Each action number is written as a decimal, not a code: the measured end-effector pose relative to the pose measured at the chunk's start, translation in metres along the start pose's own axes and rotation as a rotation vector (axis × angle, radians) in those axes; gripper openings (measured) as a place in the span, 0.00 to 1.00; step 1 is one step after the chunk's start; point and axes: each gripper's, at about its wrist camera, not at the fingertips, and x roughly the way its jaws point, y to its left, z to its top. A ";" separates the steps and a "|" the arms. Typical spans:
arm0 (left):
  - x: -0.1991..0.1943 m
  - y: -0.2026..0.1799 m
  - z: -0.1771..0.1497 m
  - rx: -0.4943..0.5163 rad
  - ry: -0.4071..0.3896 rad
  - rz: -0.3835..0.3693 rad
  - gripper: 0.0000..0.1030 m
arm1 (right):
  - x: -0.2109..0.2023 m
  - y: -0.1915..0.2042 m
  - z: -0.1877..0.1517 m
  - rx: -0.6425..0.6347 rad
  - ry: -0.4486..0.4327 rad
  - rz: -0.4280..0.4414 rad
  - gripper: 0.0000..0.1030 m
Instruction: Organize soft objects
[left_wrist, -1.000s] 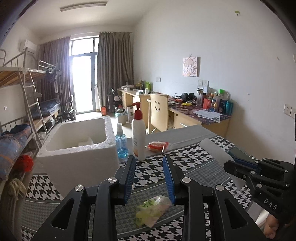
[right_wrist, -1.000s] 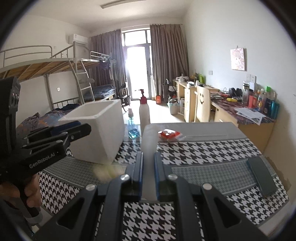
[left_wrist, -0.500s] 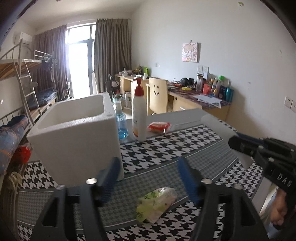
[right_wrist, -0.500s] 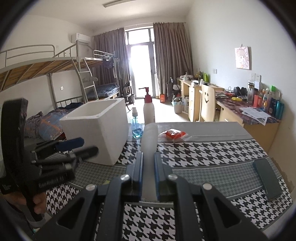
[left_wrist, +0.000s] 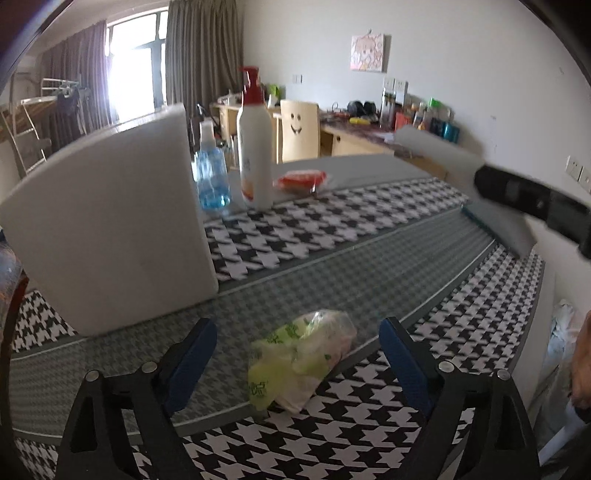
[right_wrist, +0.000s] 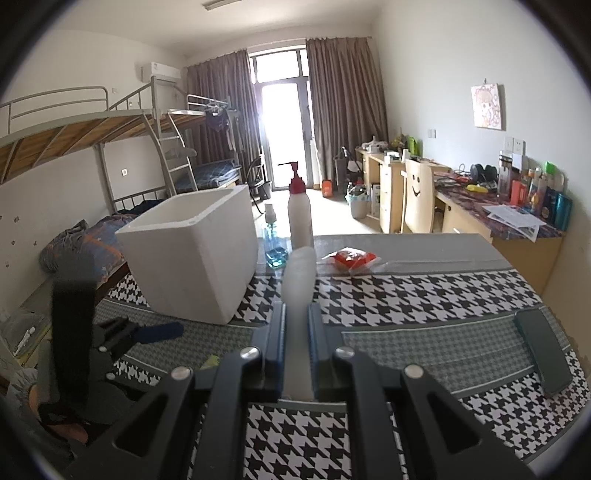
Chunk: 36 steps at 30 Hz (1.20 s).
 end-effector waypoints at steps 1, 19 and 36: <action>0.003 0.000 -0.001 0.003 0.011 0.000 0.88 | 0.000 -0.001 0.000 0.002 0.001 -0.001 0.13; 0.036 0.000 -0.015 0.067 0.167 -0.003 0.50 | 0.010 -0.004 -0.003 0.016 0.029 0.003 0.13; -0.036 0.012 0.012 0.029 -0.057 0.037 0.38 | 0.007 0.008 0.006 -0.017 -0.001 0.023 0.13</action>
